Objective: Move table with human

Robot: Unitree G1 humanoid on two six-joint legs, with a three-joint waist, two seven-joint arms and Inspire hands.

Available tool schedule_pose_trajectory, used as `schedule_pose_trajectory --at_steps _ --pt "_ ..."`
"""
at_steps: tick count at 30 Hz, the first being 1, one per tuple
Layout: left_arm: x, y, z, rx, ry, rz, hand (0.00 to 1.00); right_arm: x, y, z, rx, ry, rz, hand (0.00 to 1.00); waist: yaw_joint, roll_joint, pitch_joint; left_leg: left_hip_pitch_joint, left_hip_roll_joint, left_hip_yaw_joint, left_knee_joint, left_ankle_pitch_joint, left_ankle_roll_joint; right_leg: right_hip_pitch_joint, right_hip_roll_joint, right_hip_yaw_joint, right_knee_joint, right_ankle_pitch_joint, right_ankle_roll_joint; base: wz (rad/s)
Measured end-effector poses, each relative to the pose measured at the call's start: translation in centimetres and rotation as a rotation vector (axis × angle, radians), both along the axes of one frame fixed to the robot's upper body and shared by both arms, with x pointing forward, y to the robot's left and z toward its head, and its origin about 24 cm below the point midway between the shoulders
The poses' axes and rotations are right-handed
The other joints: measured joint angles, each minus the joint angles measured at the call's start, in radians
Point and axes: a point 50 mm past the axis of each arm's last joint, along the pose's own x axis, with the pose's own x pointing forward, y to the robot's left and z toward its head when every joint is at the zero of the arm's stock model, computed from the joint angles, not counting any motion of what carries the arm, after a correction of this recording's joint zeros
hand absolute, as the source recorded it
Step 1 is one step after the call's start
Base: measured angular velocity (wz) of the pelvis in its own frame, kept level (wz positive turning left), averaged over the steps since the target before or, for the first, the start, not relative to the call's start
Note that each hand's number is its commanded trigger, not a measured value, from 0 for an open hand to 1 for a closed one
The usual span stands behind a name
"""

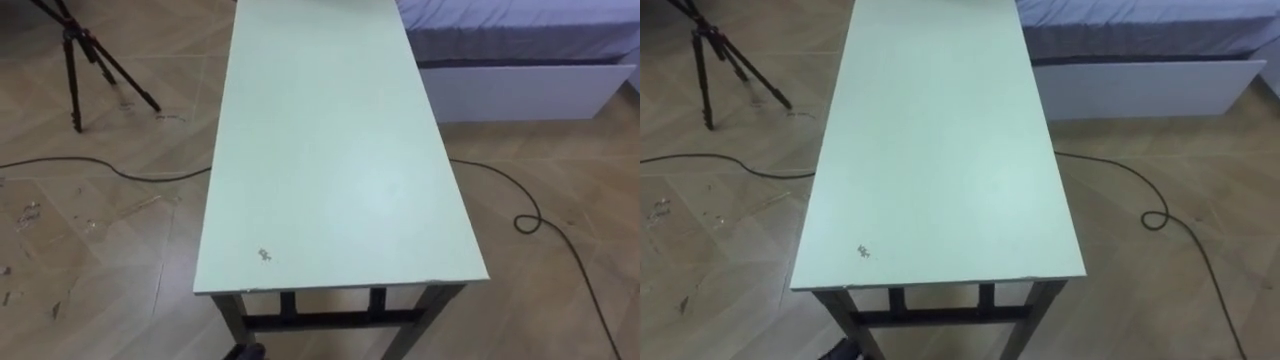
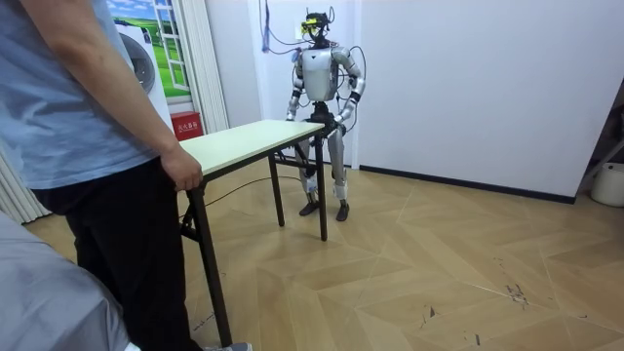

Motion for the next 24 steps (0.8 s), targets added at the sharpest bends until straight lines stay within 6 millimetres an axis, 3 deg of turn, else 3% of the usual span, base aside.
schedule_pose_trajectory --at_steps 6,8,13,24 --pt "1.4 -1.8 2.3 -0.119 -0.112 -0.097 0.0 1.8 0.8 1.7 0.047 -0.085 0.074 0.0 -0.002 0.0 0.0014 -0.007 0.003 0.0 0.002 0.0 0.0 -0.01 0.002 0.001 0.015 0.0 -0.003 -0.01" --pt "1.7 -1.9 2.6 -0.125 -0.128 -0.109 0.0 2.5 1.9 2.2 0.103 -0.121 0.086 0.0 -0.002 0.0 0.0021 -0.008 0.003 0.0 0.004 0.0 0.0 -0.01 0.002 0.001 0.015 0.0 -0.003 0.0" --pt "2.6 -2.2 3.1 -0.14 -0.179 -0.129 0.0 3.8 7.2 4.1 0.348 -0.232 0.244 0.0 0.001 0.008 0.0019 -0.018 0.001 -0.001 0.017 0.0 0.0 -0.011 -0.001 0.001 0.013 -0.001 -0.002 0.01" --pt "4.2 -1.3 3.7 -0.15 -0.212 -0.116 0.0 6.3 7.1 5.0 0.36 -0.3 0.354 0.0 -0.019 0.01 0.0037 -0.021 0.001 -0.003 0.023 0.0 0.0 -0.011 -0.004 -0.003 0.016 -0.001 -0.002 0.0"
